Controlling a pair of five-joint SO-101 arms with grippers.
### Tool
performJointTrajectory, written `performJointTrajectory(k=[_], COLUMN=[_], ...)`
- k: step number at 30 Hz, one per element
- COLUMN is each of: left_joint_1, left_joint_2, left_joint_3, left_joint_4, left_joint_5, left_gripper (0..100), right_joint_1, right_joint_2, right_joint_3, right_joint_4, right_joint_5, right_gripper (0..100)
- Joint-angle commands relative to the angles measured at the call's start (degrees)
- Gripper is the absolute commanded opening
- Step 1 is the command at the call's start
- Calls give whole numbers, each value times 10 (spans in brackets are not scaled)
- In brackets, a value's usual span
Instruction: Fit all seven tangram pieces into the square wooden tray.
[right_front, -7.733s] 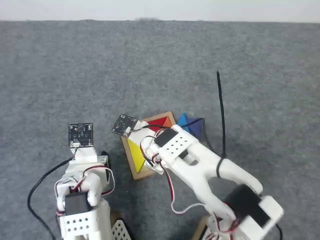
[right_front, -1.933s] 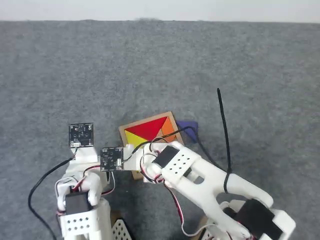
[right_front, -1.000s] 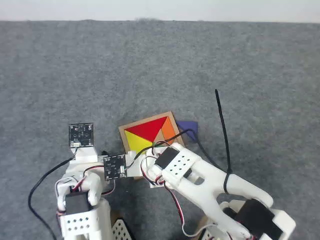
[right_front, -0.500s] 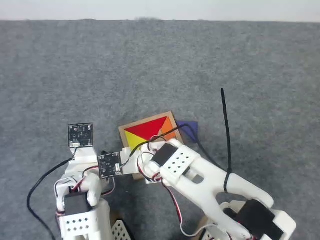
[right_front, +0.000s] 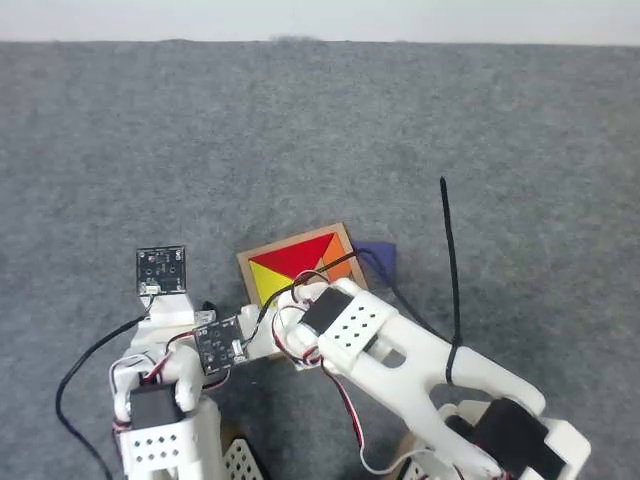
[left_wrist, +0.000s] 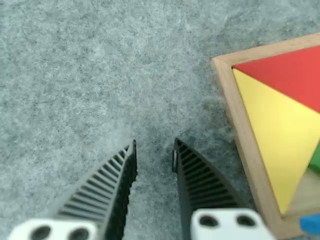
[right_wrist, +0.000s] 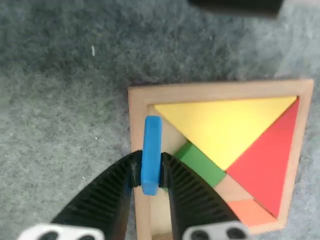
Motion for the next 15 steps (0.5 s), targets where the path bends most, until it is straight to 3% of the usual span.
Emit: performJointTrajectory(k=[1, 15], left_joint_1=[-2, -2], left_joint_2=[-8, -8], left_joint_3=[-3, -3], left_joint_4=[1, 1], left_joint_5=[-3, -3], left_gripper=[111, 111], right_joint_1=[-11, -9], right_joint_2=[-3, -3], right_joint_3=[-33, -33], right_joint_4=[4, 8], right_joint_5=[13, 10], right_gripper=[8, 9])
